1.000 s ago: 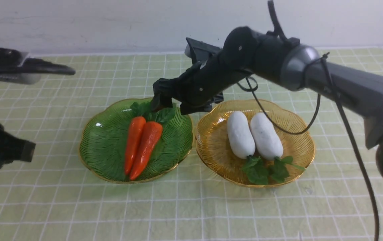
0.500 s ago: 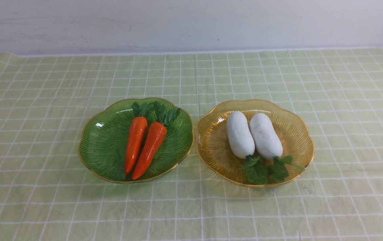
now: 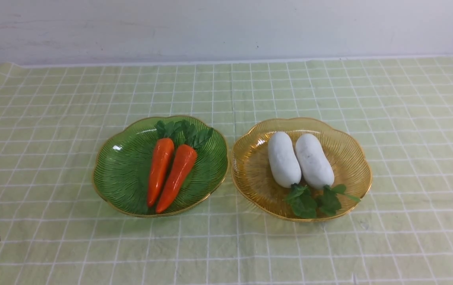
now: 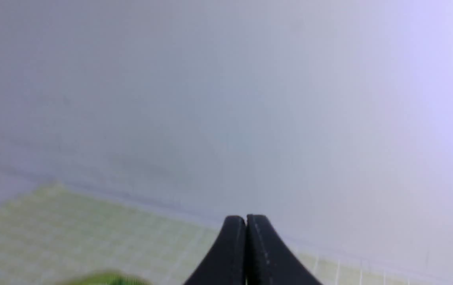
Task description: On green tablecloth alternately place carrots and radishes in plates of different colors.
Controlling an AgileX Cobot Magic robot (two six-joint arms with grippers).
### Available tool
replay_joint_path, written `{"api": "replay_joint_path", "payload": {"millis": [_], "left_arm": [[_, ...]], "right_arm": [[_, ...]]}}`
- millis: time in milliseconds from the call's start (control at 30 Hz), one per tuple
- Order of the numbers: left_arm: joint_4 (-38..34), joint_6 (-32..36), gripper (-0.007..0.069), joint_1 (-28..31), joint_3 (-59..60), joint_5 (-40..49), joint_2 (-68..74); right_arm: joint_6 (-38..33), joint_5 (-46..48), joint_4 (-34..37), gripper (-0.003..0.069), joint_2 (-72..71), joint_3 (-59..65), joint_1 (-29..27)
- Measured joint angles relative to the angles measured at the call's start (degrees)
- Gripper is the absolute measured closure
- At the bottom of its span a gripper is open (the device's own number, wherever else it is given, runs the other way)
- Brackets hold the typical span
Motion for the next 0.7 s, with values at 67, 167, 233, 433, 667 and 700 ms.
{"api": "replay_joint_path", "payload": {"millis": [67, 167, 233, 433, 667, 700], "left_arm": [[-0.6, 0.0, 0.0632, 0.0, 0.6, -1.4, 0.0], [-1.2, 0.0, 0.0632, 0.0, 0.8, -2.7, 0.0], [-1.5, 0.0, 0.0632, 0.0, 0.8, -3.7, 0.0], [-1.5, 0.0, 0.0632, 0.0, 0.8, -4.0, -0.2], [-1.5, 0.1, 0.0632, 0.0, 0.9, -4.1, -4.5], [-1.5, 0.1, 0.0632, 0.0, 0.9, -4.1, -4.8]], "right_arm": [[1.0, -10.9, -1.0, 0.0673, -8.1, 8.1, 0.0], [2.6, -19.6, -1.3, 0.0673, -20.4, 20.6, 0.0], [2.6, -19.9, -1.4, 0.0673, -24.4, 23.8, 0.0], [2.6, -19.2, -2.3, 0.0673, -26.4, 26.3, 0.0], [2.6, -18.8, -2.5, 0.0673, -26.4, 26.4, 0.0], [2.6, -18.8, -2.6, 0.0673, -26.4, 26.4, 0.0]]}}
